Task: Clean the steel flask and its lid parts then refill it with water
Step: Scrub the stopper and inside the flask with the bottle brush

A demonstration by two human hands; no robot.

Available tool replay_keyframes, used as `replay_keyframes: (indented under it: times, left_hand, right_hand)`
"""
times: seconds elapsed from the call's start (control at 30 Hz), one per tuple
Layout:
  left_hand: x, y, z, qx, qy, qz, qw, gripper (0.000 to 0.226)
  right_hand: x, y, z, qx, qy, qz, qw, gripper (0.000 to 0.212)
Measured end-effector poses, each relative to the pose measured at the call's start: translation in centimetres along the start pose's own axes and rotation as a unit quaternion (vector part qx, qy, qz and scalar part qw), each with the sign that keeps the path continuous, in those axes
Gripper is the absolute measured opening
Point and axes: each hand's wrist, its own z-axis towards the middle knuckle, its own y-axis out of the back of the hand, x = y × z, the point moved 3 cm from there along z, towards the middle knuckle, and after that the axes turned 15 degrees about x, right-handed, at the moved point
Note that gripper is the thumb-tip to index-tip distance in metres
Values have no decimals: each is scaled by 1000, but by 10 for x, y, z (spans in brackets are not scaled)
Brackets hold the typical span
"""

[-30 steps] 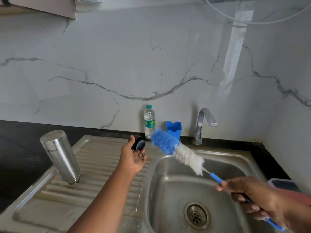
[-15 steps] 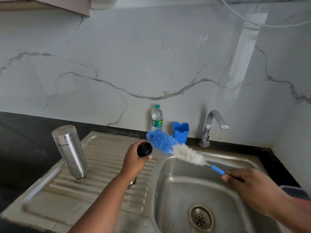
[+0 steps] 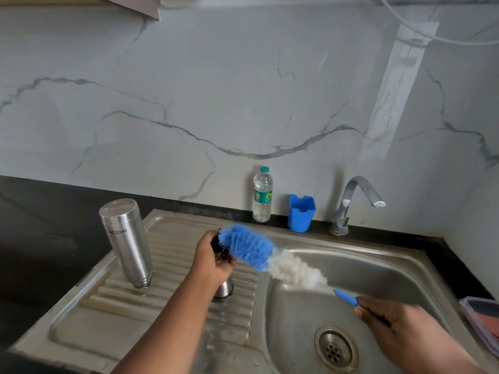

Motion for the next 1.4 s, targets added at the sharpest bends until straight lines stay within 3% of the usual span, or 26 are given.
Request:
replay_keyframes:
  times: [0.07,0.1,0.2,0.33,0.53,0.67,0.77,0.87,1.0,1.13,1.2,1.4]
  left_hand:
    - [1,-1,-2,5,4,-25,1000,27]
    - [1,-2,-3,1,4,-37,999,30]
    - [-3,-5,-4,14,3,-70,997,33]
    - [-10,-6,-4,38,7,-107,993,30]
    - [-14,-3,-7,46,26,-120,991,36]
    - [-21,1,-10,51,31,-120,991,37]
    - [-27,5,-11,56,32,-111,992,36]
    - [-30,8,-15,62,39,-119,990,39]
    - [-37,16,-18,52,42,-97,993,37]
    - [-42,22,-19,63,50,-105,991,45]
    - [-44,27,-17,68,46,-100,992,48]
    - [-51,37,-21,70,37,-28,997,54]
  right_hand:
    - [5,-4,-1,-5,1,58,998,32]
    - [7,-5,0,-13,-6,82,997,34]
    - [18,-10,3,-12,-6,87,996,8]
    - [38,-14,-6,-34,23,102,994,3]
    - [45,-24,-3,-15,-14,105,994,5]
    - [52,-25,-5,-30,-43,92,994,14]
    - [58,-24,-6,-48,-31,88,994,48]
    - [64,-24,-3,-36,-39,124,991,12]
    - [68,-28,2,-1,-46,94,995,25]
    - [73,-29,5,-9,-41,94,995,16]
    - [77,-31,9,-13,-29,73,997,22]
    - [74,-31,26,1,-81,106,991,11]
